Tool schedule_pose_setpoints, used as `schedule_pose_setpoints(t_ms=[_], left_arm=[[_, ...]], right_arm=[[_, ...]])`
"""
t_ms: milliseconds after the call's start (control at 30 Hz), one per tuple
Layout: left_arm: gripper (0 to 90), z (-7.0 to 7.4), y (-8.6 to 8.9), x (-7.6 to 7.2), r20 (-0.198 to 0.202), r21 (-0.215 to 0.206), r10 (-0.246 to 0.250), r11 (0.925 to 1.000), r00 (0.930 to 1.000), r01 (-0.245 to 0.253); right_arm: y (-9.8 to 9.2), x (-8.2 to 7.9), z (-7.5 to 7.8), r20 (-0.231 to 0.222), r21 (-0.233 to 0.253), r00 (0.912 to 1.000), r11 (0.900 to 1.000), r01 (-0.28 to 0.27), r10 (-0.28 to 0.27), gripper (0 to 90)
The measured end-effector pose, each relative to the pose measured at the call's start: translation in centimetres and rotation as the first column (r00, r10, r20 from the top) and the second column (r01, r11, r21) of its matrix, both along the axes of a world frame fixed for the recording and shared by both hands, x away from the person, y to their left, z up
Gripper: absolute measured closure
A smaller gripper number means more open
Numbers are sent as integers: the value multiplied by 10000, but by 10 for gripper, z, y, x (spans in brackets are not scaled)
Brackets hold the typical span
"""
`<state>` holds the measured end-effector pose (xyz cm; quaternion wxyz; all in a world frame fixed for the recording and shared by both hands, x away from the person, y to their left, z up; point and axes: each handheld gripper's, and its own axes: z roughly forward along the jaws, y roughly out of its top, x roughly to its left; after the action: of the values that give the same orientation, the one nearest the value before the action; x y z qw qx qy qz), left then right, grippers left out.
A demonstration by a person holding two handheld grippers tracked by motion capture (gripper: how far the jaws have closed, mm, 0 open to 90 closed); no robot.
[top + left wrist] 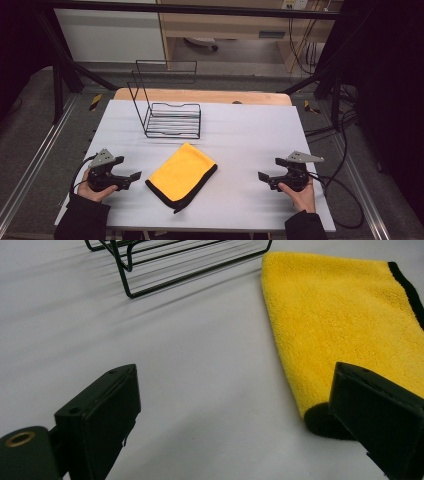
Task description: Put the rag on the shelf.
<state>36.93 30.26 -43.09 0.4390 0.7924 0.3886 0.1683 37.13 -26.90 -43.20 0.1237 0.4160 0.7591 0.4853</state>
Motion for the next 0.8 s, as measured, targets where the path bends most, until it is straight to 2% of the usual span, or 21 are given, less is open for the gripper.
schedule_pose_setpoints(t_ms=[400, 733, 800], left_arm=[[64, 2, -6, -1, 34, 125, -25, 9999, 10000, 25], [63, 5, -22, -4, -26, 332, -127, 9994, 9999, 128], [63, 6, -27, -5, -52, 493, -218, 9985, 9997, 220]], right_arm=[[-1, 0, 1, -64, 37, 9999, 10000, -77, 77, 20], [2, -1, 3, 24, -123, 9999, 9999, -111, 111, 18], [4, -1, 3, -25, -98, 9999, 9999, -100, 100, 18]])
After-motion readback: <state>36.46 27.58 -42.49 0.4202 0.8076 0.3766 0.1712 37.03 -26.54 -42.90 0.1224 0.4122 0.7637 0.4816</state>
